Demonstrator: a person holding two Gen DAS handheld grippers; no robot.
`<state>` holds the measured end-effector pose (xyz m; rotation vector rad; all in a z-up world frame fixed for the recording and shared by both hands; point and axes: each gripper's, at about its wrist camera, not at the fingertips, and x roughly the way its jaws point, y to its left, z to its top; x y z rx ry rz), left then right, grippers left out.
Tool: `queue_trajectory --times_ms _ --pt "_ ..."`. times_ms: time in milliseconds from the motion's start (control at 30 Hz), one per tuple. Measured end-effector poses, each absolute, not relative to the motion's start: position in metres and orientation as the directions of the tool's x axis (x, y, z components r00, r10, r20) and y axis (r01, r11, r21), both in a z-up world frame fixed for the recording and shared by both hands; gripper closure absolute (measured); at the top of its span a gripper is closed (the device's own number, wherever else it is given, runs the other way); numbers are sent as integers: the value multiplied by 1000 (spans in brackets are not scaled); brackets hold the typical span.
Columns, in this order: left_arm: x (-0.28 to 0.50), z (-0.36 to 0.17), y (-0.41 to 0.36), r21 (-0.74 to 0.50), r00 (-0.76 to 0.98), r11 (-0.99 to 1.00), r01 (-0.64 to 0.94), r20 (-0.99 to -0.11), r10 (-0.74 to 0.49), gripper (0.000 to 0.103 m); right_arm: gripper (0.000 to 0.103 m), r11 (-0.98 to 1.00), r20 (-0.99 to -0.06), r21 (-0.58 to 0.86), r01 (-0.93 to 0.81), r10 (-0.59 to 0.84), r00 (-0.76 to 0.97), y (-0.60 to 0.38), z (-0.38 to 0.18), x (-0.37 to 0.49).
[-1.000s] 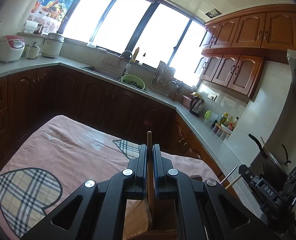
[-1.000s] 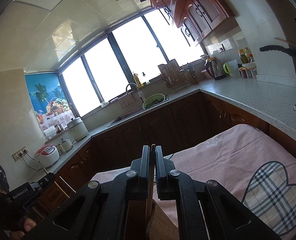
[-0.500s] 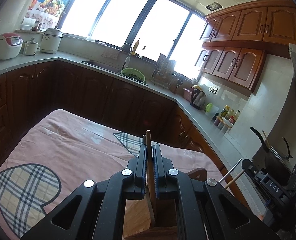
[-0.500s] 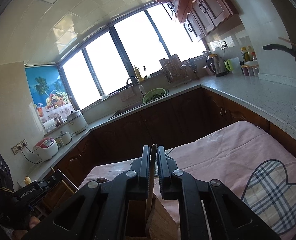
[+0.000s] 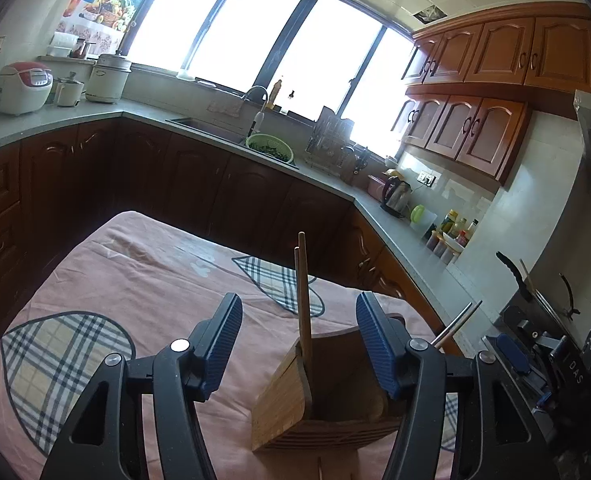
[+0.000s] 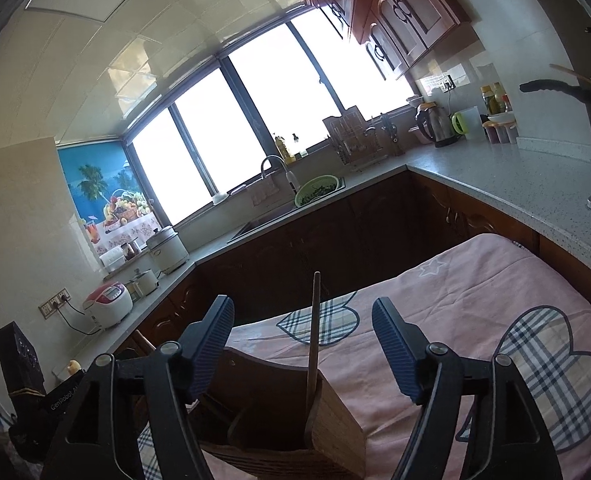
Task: Organize utensils
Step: 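Lower the chopsticks into the wooden holder and open both tools, then withdraw both open tools from the holder toward the utensils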
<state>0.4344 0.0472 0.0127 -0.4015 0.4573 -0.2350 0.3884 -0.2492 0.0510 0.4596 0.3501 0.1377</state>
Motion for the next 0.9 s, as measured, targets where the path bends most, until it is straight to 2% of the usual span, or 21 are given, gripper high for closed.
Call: queue_trajectory --times_ms 100,233,900 --pt "421 13 53 -429 869 896 116 -393 -300 34 15 894 -293 445 -59 208 933 -247 51 378" --pt "403 11 60 -434 854 897 86 -431 -290 24 13 891 -311 450 -62 222 924 -247 47 364" --pt "285 8 91 -461 791 887 15 -538 -293 24 11 882 -461 472 1 245 853 -248 5 273"
